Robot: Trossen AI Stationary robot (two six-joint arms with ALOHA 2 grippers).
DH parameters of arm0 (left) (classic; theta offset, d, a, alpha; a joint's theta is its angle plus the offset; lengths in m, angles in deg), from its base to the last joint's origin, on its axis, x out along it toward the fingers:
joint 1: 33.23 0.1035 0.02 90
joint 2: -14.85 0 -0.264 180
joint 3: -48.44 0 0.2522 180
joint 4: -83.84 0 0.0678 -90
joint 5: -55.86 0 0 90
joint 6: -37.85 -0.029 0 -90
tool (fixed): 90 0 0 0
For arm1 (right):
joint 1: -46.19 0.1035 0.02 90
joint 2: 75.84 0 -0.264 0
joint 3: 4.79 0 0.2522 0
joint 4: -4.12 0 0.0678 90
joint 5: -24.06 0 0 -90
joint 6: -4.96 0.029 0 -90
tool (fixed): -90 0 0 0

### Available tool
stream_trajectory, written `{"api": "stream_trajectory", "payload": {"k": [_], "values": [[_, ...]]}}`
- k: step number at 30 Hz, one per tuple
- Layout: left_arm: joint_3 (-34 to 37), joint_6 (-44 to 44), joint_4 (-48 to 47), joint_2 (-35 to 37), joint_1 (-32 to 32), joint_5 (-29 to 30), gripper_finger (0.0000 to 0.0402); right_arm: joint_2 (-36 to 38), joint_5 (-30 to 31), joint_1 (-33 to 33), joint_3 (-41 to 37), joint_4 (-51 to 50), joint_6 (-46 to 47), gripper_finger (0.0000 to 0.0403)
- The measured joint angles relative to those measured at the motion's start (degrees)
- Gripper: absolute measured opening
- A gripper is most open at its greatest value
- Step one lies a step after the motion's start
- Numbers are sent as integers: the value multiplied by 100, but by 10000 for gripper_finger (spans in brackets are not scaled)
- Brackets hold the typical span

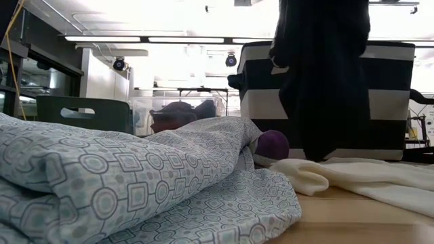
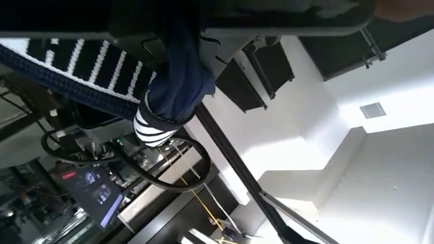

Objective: Pick & Place Cloths
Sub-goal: Put the blue boxer shorts into the transparent bin

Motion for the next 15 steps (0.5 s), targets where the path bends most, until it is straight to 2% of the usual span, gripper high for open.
{"api": "stream_trajectory", "payload": {"k": [4,7,10,14,15], "values": [[-2,0,2,0,0,2,254,2,-2,0,0,1,0,5],[-2,0,1,0,0,2,212,2,-2,0,-2,-3,-1,5],[-4,0,0,0,-9,2,144,2,2,0,-2,-2,-2,5],[-7,4,-27,0,-11,-10,29,14,4,2,0,-5,-2,5],[-7,34,-36,2,-11,-16,16,22,4,2,0,-5,-5,5]]}}
